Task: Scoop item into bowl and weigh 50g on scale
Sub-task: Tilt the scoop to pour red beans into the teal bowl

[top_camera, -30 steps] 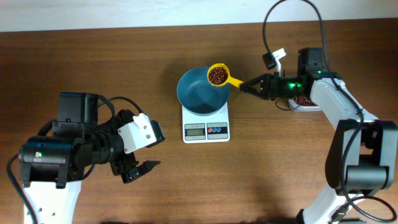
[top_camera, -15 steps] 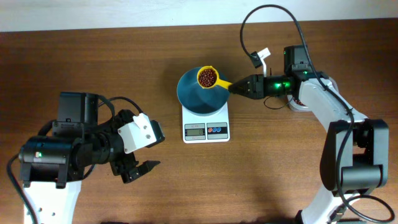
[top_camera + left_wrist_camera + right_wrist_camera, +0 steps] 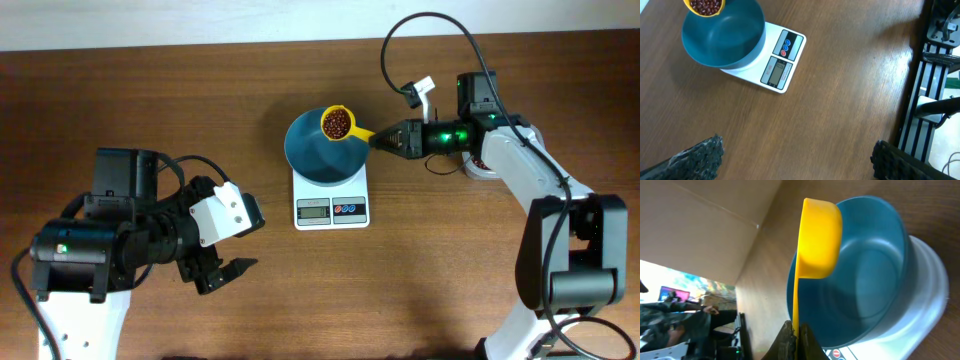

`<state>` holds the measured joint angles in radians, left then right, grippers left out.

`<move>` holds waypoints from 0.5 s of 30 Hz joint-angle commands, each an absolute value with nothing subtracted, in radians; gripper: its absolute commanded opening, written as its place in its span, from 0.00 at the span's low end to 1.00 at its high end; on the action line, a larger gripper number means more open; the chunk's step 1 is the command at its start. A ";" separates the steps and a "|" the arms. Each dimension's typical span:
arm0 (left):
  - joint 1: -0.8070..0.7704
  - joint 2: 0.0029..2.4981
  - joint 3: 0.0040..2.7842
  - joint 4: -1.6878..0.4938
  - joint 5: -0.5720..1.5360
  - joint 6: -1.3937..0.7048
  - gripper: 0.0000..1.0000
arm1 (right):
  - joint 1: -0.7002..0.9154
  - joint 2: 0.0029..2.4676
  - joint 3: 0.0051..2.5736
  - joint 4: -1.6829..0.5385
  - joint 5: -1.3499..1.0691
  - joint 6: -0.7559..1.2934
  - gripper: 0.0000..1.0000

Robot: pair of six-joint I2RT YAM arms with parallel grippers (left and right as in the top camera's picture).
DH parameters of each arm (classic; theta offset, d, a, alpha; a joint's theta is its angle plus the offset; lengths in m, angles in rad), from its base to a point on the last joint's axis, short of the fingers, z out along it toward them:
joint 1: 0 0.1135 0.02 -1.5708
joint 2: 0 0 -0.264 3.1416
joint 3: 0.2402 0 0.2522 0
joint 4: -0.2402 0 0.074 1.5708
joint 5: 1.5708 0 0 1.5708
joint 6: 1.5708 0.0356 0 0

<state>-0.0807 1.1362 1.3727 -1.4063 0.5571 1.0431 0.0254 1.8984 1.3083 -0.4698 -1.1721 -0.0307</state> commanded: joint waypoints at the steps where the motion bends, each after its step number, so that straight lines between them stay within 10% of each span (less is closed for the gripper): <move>1: -0.074 1.137 1.388 -1.407 0.560 1.034 0.99 | 0.034 1.851 1.326 -0.467 -1.130 -0.050 0.04; 15: -0.074 1.137 1.388 -1.407 0.560 1.034 0.99 | 0.034 1.753 1.326 -0.501 -1.015 -0.075 0.04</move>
